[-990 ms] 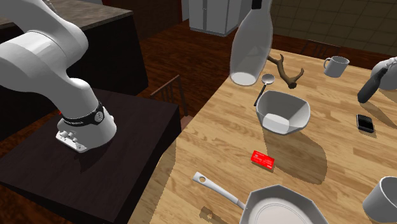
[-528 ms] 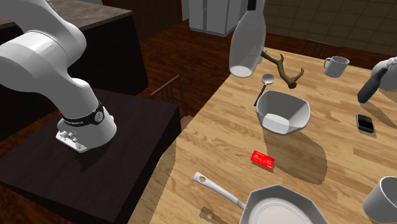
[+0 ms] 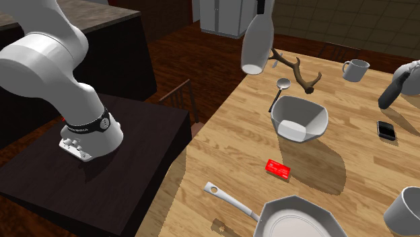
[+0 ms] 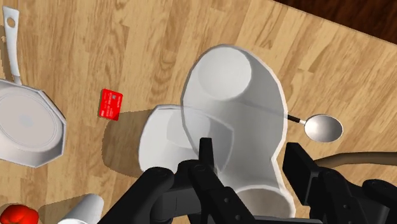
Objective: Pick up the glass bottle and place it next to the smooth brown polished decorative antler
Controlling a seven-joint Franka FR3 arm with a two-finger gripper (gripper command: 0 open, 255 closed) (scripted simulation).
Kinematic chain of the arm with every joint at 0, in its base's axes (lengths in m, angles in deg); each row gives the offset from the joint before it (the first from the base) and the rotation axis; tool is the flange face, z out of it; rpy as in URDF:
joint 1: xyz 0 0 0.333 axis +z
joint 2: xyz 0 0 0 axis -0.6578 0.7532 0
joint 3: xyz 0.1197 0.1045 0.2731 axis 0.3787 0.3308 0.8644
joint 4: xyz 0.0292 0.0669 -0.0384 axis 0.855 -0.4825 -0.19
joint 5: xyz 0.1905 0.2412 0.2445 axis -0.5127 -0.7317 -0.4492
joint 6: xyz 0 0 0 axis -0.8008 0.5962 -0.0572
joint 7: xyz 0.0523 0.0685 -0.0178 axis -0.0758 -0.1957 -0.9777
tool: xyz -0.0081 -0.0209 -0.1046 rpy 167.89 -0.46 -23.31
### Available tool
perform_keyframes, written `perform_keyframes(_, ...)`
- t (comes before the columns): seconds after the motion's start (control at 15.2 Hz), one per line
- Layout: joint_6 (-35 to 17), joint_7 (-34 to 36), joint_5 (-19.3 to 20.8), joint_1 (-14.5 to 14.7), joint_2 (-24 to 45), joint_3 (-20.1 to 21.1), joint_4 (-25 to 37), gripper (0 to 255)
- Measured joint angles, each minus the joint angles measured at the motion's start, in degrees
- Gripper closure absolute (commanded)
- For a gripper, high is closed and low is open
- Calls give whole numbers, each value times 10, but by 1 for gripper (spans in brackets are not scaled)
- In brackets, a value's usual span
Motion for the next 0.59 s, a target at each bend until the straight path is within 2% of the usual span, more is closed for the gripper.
perform_keyframes(0.26,2,52,29,36,51,14,42,255)
perform_keyframes(0.59,21,116,76,98,144,22,137,255)
